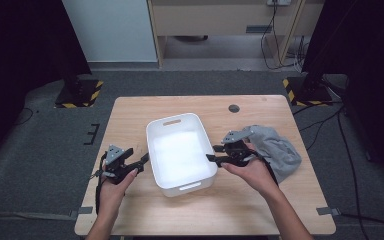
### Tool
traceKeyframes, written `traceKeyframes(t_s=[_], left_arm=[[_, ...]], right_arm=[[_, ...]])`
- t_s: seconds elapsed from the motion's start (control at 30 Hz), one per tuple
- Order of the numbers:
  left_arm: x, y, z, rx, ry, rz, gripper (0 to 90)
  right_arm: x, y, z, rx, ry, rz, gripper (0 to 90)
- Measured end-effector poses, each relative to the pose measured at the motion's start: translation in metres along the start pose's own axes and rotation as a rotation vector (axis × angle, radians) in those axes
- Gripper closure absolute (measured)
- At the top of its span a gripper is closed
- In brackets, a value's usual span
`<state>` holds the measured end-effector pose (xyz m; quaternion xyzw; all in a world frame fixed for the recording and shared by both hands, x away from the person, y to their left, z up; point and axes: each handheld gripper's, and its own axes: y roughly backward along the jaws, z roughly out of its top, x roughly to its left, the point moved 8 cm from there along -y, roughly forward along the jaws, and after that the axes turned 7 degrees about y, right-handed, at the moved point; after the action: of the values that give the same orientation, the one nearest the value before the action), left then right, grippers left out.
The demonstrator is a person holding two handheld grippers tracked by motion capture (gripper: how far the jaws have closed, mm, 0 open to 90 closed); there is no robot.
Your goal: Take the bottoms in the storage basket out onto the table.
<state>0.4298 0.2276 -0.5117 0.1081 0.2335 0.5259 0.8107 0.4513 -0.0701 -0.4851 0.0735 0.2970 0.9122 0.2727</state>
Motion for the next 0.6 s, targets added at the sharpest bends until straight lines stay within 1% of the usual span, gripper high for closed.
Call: traceKeyframes(t_s=[0.07,0.13,0.17,0.2,0.27,0.33,0.37,0.47,0.53,0.6], left_arm=[[-0.002,0.000,0.001,-0.001,0.015,-0.019,28.3],[-0.004,0.000,0.002,0.001,0.017,-0.028,28.1],[-0.005,0.000,0.004,0.000,0.011,-0.030,27.9],[-0.006,0.001,0.005,0.000,0.005,-0.033,27.9],[-0.007,0.002,0.006,0.002,0.002,-0.035,28.0],[-0.010,0.003,0.006,0.020,0.020,-0.039,28.4],[-0.012,0.003,0.005,0.030,0.021,-0.044,28.8],[-0.017,0.001,0.004,0.048,0.003,-0.054,29.4],[-0.019,0.000,0.003,0.056,-0.006,-0.054,29.5],[-0.019,-0.001,0.002,0.061,-0.010,-0.051,30.3]], right_arm=[[-0.008,0.006,0.000,-0.010,-0.002,-0.033,52.1],[-0.016,0.011,-0.004,0.000,-0.004,-0.069,51.2],[-0.021,0.014,-0.007,0.003,-0.019,-0.087,51.1],[-0.025,0.017,-0.009,0.000,-0.042,-0.091,51.5],[-0.028,0.019,-0.017,0.012,-0.047,-0.096,51.9],[-0.028,0.016,-0.025,0.037,-0.047,-0.098,52.3],[-0.028,0.014,-0.028,0.048,-0.044,-0.099,52.5],[-0.025,0.007,-0.033,0.075,-0.027,-0.098,53.1],[-0.021,0.004,-0.032,0.079,-0.019,-0.084,53.7],[-0.019,0.003,-0.032,0.078,-0.017,-0.083,53.7]])
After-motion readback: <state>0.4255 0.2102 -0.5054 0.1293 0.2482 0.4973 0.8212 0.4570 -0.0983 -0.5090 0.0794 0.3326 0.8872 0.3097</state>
